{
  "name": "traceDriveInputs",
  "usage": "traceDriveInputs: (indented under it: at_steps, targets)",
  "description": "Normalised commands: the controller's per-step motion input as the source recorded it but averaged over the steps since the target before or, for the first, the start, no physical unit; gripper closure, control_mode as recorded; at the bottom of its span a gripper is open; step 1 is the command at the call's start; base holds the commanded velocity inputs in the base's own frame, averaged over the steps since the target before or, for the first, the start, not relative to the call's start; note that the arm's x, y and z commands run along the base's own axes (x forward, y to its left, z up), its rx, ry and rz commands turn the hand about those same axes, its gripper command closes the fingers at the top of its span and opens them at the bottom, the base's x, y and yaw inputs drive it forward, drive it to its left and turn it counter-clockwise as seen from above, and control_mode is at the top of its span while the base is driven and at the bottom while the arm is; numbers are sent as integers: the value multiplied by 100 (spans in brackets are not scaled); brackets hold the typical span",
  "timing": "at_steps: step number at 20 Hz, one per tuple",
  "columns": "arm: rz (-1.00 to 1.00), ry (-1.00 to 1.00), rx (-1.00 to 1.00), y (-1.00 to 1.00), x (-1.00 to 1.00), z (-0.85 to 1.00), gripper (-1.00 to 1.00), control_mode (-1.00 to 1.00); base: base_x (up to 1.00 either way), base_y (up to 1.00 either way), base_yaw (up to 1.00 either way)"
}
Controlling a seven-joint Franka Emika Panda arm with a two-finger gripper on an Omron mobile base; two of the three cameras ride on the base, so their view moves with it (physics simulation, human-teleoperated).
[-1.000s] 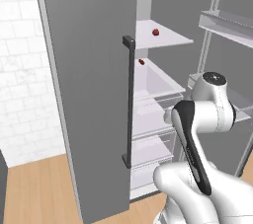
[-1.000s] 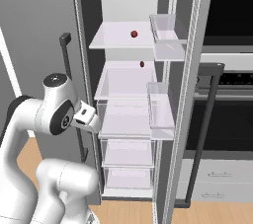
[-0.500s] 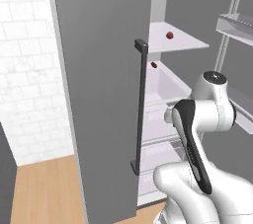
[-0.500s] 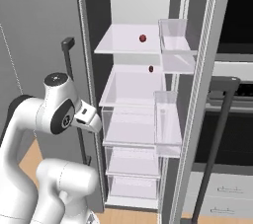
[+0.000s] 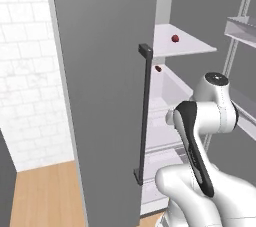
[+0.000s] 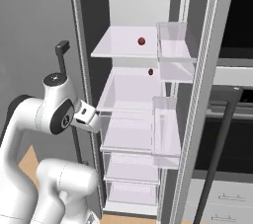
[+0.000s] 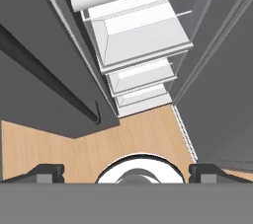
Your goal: Take the strawberry from the fridge and place it on top of the pancake, located on the dining counter.
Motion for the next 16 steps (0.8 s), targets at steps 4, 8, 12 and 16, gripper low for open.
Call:
traceDriveInputs:
  at_steps: [4,8,12,16]
  targets:
    - [0,0,0,0,0,0,-100,100,12,-35,1]
    - [0,0,0,0,0,0,-100,100,11,-35,3]
    - [0,0,0,0,0,0,-100,100,20,-25,2]
    - [0,0,0,0,0,0,-100,100,48,-6,2]
